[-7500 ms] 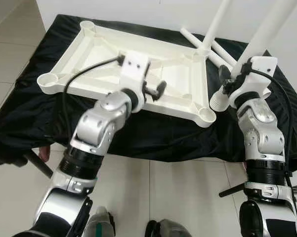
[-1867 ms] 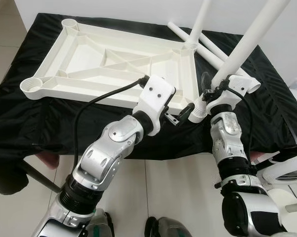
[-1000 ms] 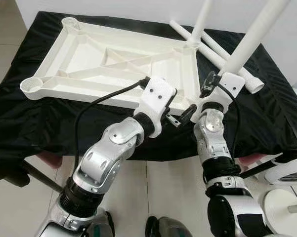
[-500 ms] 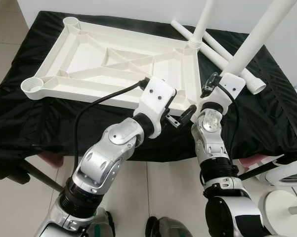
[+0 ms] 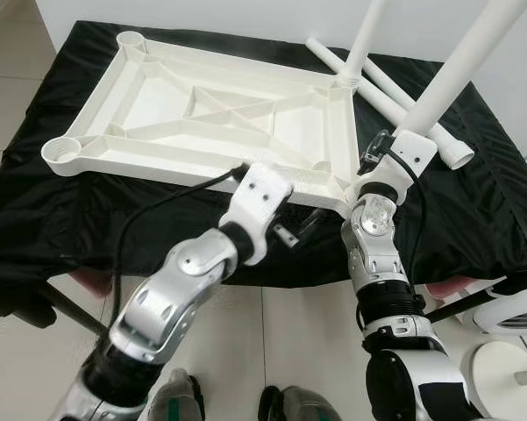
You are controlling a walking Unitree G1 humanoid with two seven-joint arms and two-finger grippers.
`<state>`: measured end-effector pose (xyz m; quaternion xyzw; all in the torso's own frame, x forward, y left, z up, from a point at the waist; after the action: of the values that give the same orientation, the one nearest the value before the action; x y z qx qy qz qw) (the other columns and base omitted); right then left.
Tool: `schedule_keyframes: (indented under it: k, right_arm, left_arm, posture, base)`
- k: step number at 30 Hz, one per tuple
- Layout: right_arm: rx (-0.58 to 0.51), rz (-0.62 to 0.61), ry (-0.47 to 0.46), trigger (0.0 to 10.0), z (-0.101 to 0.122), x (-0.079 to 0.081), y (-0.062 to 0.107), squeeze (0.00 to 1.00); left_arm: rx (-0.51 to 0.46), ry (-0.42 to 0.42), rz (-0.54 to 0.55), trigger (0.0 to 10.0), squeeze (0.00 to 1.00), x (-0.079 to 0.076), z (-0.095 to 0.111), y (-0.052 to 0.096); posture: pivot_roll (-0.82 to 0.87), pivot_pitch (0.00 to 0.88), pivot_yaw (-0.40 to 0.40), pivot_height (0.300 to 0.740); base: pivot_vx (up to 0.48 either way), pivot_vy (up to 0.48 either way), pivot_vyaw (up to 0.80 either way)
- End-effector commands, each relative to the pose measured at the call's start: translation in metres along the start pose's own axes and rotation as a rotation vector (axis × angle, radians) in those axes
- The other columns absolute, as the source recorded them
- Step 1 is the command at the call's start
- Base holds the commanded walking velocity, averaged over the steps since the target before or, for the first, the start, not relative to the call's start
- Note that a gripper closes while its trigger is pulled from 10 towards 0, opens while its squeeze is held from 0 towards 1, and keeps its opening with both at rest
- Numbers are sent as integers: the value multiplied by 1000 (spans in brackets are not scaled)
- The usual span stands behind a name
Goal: Building children table
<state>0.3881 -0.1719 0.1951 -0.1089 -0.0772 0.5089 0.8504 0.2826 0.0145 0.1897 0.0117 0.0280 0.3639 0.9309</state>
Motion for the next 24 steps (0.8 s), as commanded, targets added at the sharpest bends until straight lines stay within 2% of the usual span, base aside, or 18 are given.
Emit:
schedule_keyframes:
  k: [1, 15, 16, 17, 24]
  right_arm:
    - [120, -34, 53, 10000, -33, -12, 8, 0]
    - [130, -56, 59, 10000, -36, -20, 7, 8]
    - [130, -57, 57, 10000, -36, -21, 7, 482]
    - [132, -45, 43, 10000, -36, -20, 7, 1000]
    - [120, -17, 26, 10000, -33, -17, 5, 1000]
  left_arm:
    - [25, -18, -120, 10000, 0, -13, -5, 0]
    - [33, -51, -139, 10000, 0, -12, -4, 6]
    - [32, -51, -139, 10000, 0, -11, -4, 5]
    - [30, -52, -139, 10000, 0, -11, -3, 5]
    - [24, -55, -139, 10000, 0, -11, -1, 4]
  posture:
    - [91, 90, -82, 740]
    - [86, 91, -74, 740]
    - [86, 91, -74, 740]
    - [87, 90, -72, 740]
    - [88, 88, -75, 740]
  base:
    - [0, 0, 0]
    - [0, 0, 0]
    - [0, 0, 0]
    - [0, 0, 0]
    - [0, 0, 0]
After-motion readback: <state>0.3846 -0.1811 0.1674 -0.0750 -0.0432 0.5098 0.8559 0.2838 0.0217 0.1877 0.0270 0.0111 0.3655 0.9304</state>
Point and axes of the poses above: a point about 5 cm out from each wrist's last joint towards the gripper, its own y axis pointing back from the gripper into the wrist, its own z axis along the axis of the wrist's last joint, x = y × z, the point moved 4 cm from there along -y, pointing out of the wrist towards the gripper, and after that the axes turned 10 degrees about y, right-handed, at the moved point
